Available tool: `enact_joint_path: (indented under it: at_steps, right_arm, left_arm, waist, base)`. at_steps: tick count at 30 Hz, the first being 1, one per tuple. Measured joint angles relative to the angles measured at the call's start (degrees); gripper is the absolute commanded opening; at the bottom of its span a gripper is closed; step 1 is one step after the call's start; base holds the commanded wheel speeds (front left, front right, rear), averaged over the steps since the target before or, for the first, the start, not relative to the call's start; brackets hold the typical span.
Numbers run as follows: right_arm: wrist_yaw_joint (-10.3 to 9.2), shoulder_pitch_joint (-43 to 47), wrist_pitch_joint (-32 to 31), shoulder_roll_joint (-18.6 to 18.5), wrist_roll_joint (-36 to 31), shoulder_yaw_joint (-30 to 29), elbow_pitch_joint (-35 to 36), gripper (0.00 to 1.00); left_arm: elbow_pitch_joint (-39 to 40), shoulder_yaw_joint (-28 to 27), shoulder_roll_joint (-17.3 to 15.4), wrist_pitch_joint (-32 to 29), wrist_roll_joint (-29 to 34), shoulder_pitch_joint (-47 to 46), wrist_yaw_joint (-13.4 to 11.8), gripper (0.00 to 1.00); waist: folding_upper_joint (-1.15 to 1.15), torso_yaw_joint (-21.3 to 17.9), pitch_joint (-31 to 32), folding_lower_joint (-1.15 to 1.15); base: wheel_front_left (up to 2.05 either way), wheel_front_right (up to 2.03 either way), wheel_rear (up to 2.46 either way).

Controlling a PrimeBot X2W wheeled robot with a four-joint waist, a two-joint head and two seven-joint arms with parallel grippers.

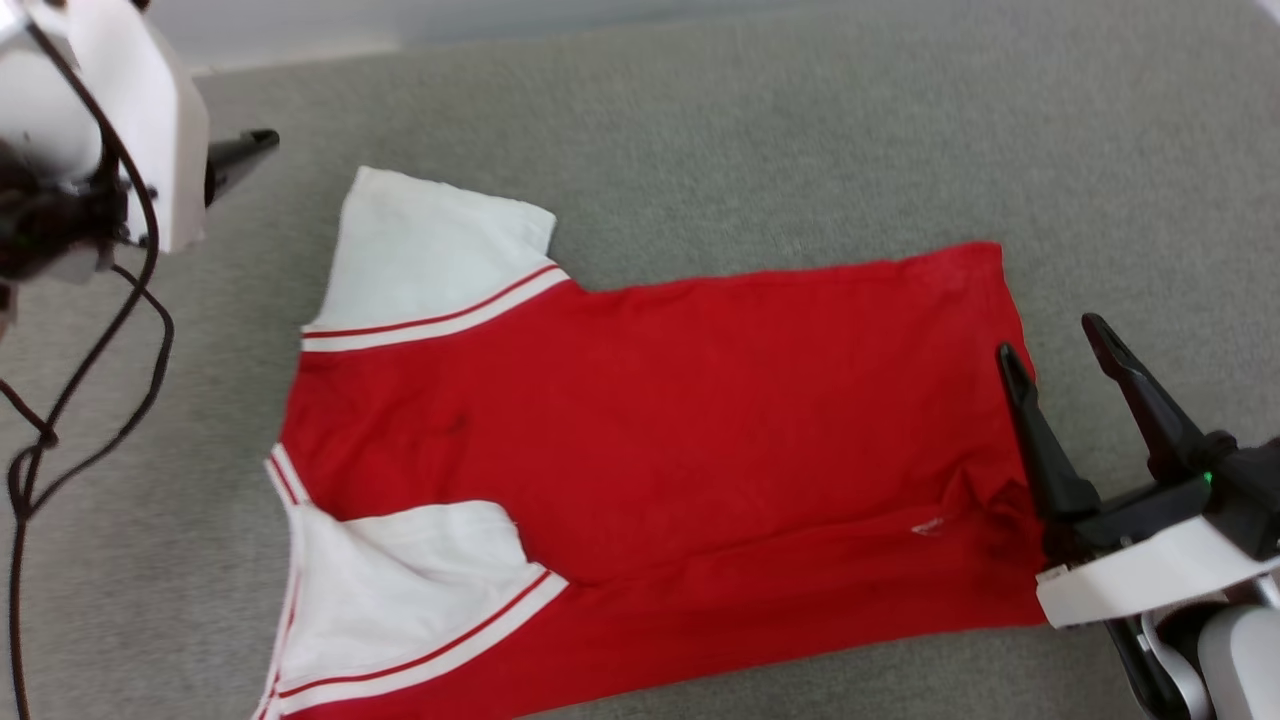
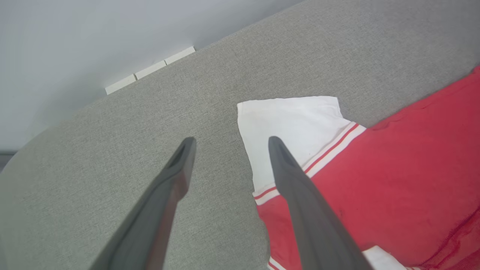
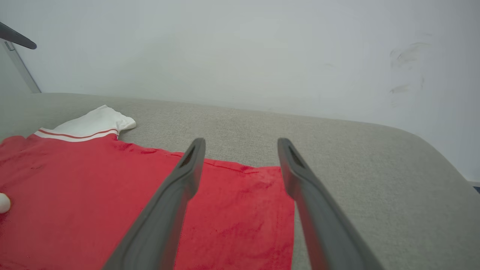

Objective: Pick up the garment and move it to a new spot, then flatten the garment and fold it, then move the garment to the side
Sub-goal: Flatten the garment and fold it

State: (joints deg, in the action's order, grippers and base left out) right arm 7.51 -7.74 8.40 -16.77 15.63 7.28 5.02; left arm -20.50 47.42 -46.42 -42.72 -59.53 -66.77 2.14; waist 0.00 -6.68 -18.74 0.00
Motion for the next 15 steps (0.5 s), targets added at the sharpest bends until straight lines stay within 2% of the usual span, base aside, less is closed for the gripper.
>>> enact_joint_path:
  at_steps: [3,8,15]
  right_arm:
    - [0.0,-1.14,0.24,0.31,-0.08,0.7,0.7,1.0]
    - [0.0,-3.94,1.14,0.55,-0.09,2.08,1.79,1.0]
    - [0.0,-5.33,1.75,0.69,-0.49,2.45,2.35,1.0]
  left_arm:
    - [-1.7,0.16,0.67,-5.36,-1.43,-3.51,0.1,1.0]
    - [-4.64,1.08,0.93,-10.73,-0.66,-7.73,-0.64,1.0]
    - [-8.8,2.1,1.12,-13.55,-0.64,-8.48,-1.11,1.0]
  waist:
    - [0.0,-1.38,-3.15,0.0]
    - [0.0,-3.86,-8.07,0.01]
    - [0.0,-7.4,-13.12,0.01]
  base:
    - [0.0,0.0,0.0]
    - [0.0,0.0,0.0]
    - [0.0,0.0,0.0]
